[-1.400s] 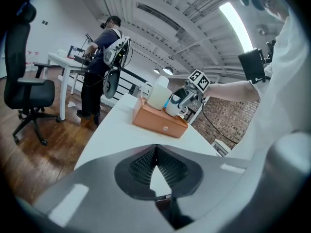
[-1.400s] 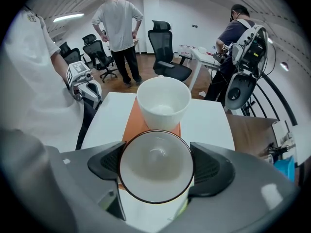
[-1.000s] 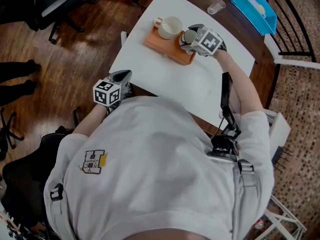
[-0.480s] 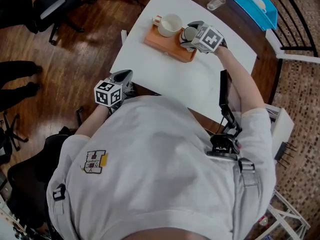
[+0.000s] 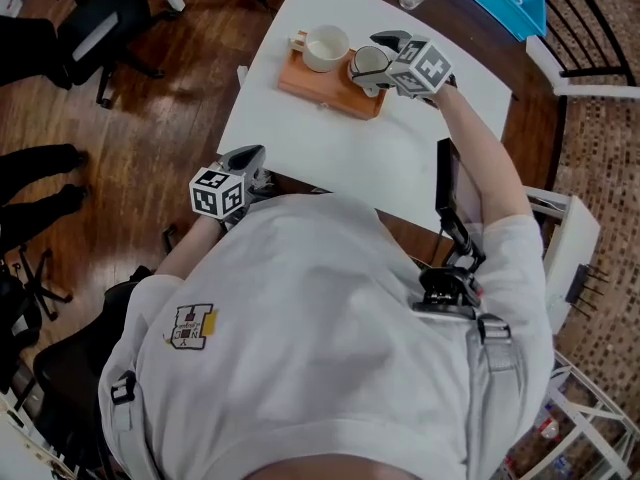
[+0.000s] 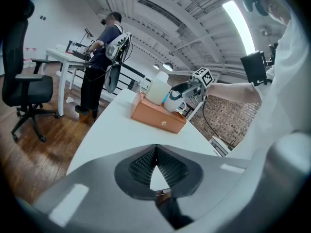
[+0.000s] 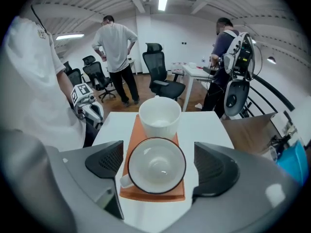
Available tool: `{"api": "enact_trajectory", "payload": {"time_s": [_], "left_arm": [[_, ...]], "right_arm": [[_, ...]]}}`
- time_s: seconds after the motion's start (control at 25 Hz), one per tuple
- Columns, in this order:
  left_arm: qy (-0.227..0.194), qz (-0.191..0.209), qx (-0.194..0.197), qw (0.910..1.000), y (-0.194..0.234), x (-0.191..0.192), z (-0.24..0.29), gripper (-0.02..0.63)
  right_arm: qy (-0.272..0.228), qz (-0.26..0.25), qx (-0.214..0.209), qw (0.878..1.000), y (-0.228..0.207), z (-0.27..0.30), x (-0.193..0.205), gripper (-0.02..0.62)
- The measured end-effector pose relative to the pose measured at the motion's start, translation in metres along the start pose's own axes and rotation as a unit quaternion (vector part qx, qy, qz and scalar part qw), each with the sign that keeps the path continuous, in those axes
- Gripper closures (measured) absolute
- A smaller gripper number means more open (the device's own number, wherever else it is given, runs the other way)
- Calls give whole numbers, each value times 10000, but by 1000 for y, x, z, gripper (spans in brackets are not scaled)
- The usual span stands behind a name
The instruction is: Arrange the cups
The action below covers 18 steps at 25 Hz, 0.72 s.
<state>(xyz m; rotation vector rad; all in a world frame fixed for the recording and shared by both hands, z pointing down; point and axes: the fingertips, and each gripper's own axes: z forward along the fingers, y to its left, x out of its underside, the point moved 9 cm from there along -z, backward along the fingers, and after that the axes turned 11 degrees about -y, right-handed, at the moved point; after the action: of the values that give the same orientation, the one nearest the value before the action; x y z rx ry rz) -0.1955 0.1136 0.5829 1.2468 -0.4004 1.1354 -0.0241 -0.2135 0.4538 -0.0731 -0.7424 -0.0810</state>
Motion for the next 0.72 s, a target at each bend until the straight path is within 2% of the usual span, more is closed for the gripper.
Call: {"api": "enact_trajectory", "payload": {"time_s": [0.2, 0.36, 0.6, 0.72], "left_arm": [[120, 124, 217, 9996, -7, 1, 10, 606], [182, 188, 320, 9991, -24, 3, 14, 606], [518, 480, 635, 9955, -44, 2, 25, 606], [675, 593, 786, 9929, -62, 1, 38, 606]], "right_arm": [[-560, 446, 340, 9969, -5, -35, 7, 144], [-1265, 825, 641, 9865, 5, -79, 25, 179], [-2203, 1605, 1303, 9533, 48, -130, 88, 220], [-2540, 2047, 1460, 9340, 71, -142, 128, 235]]}}
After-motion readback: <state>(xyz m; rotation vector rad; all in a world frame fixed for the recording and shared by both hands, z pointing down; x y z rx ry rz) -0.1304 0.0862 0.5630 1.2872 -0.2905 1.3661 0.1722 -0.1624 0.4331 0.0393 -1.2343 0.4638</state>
